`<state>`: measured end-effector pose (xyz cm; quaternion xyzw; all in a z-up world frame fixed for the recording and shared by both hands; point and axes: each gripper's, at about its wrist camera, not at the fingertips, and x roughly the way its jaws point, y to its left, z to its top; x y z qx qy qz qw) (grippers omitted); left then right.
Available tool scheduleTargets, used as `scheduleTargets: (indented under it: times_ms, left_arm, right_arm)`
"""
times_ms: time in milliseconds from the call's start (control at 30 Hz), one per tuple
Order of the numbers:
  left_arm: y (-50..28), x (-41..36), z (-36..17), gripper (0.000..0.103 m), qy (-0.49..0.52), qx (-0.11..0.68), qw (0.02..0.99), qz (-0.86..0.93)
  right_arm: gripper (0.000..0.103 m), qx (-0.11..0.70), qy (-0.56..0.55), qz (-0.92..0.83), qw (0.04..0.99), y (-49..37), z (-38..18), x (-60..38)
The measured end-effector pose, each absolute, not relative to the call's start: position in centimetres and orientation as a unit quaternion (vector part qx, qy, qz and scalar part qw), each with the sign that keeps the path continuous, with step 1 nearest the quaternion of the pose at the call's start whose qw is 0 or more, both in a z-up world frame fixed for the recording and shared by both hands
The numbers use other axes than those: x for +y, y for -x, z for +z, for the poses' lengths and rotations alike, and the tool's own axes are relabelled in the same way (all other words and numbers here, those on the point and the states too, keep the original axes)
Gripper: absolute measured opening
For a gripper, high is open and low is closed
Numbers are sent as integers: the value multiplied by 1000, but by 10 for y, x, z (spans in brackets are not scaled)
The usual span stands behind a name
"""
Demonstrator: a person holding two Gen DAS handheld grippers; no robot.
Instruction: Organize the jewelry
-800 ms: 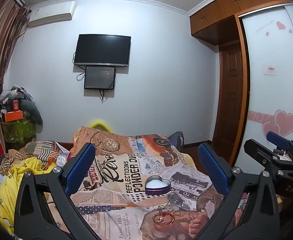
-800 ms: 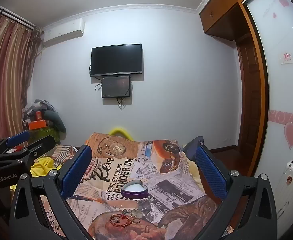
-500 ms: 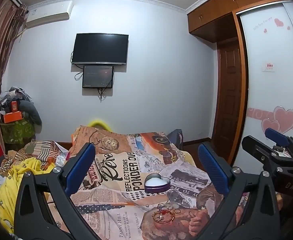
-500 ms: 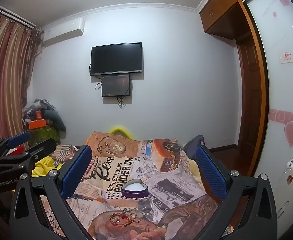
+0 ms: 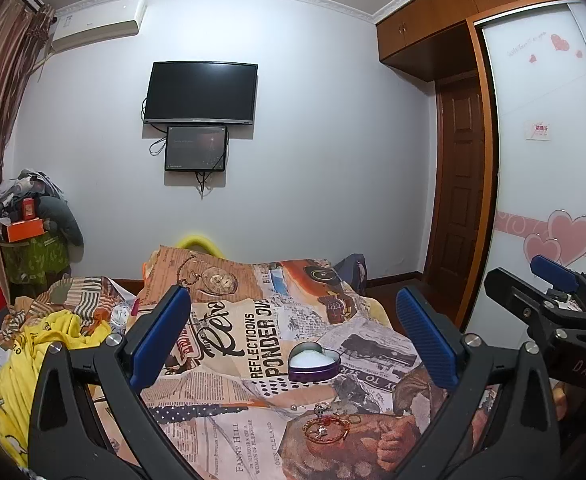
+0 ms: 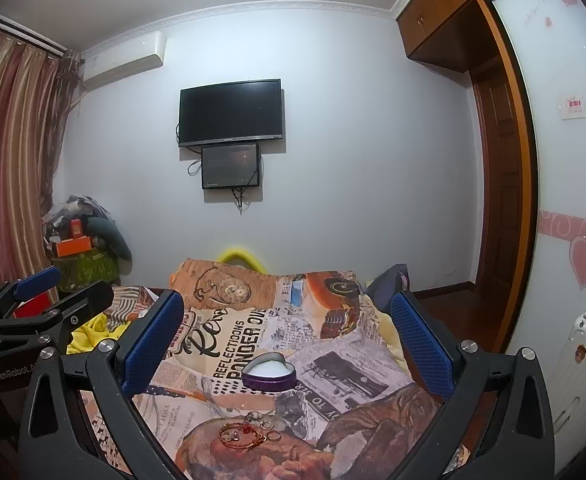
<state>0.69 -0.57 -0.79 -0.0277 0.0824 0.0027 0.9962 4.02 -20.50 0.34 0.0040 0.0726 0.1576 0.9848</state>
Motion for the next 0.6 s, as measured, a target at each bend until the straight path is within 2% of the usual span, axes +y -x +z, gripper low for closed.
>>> scheduleTargets:
  times_ms: [600]
  left_arm:
    - [-9,-7,-8,103,31,88,996,5]
  right_arm:
    - [103,79,-7,157,984,-45,-1,-206]
